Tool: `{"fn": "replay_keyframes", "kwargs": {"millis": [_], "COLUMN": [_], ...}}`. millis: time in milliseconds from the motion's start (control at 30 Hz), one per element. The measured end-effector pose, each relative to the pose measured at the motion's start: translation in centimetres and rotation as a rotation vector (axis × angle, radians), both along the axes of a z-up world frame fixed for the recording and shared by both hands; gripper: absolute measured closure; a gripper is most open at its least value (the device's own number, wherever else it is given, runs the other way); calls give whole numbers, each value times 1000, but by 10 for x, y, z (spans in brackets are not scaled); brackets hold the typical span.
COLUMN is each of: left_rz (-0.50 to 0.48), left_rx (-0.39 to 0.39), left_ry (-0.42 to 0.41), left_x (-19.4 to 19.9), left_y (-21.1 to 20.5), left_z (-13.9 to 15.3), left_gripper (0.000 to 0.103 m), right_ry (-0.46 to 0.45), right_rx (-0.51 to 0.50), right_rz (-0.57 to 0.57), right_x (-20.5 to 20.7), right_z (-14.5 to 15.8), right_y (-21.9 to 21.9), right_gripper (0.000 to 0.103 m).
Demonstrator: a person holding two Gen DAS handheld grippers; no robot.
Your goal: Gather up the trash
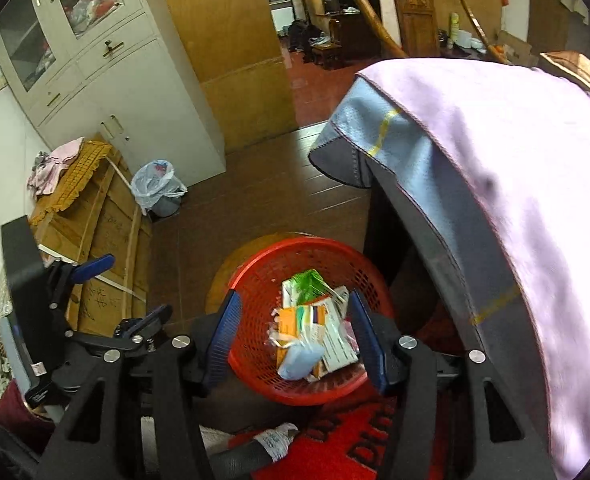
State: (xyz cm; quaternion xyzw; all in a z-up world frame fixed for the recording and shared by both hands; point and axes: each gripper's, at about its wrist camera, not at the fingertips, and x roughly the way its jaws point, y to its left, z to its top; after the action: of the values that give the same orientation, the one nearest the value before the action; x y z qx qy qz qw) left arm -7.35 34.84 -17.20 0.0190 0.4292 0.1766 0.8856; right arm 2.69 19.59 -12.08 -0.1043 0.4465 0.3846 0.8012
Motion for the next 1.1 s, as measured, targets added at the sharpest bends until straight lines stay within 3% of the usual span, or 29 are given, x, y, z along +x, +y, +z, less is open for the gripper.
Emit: {"fn": "replay_keyframes", "kwargs": {"millis": [133, 300, 400, 700, 1100], "left_rz": [-28, -60, -79, -133, -136], "left_rx": [12, 62, 52, 78, 86], "left_ry": [-34, -97, -118, -131, -114], "left_x": [-13, -24, -23, -21, -18], "left_y": [-15, -35, -48, -74, -71], "left_z": [16, 36, 43, 47, 40], "left_gripper": [7, 7, 7, 7, 7], "right_ry": [-36, -56, -35, -18, 8], "right_rx": [-21, -20, -7, -4, -24], "right_rz": [-56, -125, -154, -175, -157], "right_x": [-18, -40, -48, -59, -59], "right_z": [2, -4, -9, -16, -26], "right_y": [-23, -54, -70, -88, -83], "right_gripper": [36, 34, 33, 29, 29]}}
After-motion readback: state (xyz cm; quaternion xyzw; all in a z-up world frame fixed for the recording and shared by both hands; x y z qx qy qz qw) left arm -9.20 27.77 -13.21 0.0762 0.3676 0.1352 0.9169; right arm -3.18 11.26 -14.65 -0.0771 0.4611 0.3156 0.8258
